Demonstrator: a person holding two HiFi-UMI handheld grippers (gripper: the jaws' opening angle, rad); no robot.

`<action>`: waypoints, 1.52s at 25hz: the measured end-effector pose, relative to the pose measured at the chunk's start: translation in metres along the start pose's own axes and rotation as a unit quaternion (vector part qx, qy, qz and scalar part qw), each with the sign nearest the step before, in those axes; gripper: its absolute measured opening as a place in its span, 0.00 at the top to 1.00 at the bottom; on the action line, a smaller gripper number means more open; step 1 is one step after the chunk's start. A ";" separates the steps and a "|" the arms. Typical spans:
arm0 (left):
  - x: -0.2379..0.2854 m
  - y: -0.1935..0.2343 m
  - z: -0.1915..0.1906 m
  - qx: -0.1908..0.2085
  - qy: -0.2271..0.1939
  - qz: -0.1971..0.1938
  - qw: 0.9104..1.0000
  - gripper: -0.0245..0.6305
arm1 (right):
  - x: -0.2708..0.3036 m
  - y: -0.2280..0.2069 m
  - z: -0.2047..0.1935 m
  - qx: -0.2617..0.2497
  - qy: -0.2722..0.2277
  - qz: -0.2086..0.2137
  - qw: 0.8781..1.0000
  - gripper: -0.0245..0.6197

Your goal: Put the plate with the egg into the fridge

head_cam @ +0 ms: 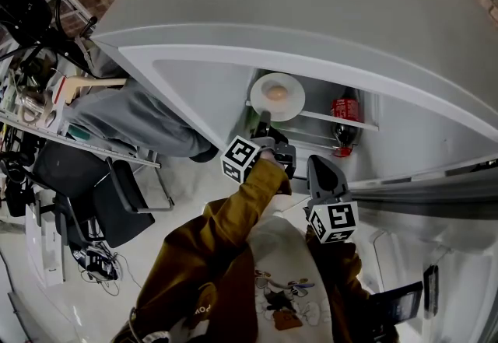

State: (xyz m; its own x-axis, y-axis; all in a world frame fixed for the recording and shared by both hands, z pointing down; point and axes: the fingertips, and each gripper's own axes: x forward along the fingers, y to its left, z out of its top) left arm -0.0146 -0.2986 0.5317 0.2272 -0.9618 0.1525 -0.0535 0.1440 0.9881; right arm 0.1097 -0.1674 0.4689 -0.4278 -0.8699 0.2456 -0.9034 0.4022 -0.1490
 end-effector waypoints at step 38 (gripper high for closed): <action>0.012 -0.002 0.010 0.007 -0.001 -0.002 1.000 0.93 | -0.011 0.006 -0.005 0.009 0.003 -0.006 1.000 0.95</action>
State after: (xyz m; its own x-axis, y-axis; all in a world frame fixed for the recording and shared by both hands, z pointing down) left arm -0.0211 -0.3128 0.5316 0.2256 -0.9628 0.1487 -0.0654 0.1374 0.9884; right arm 0.1088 -0.1539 0.4700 -0.4163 -0.8734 0.2528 -0.9081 0.3853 -0.1640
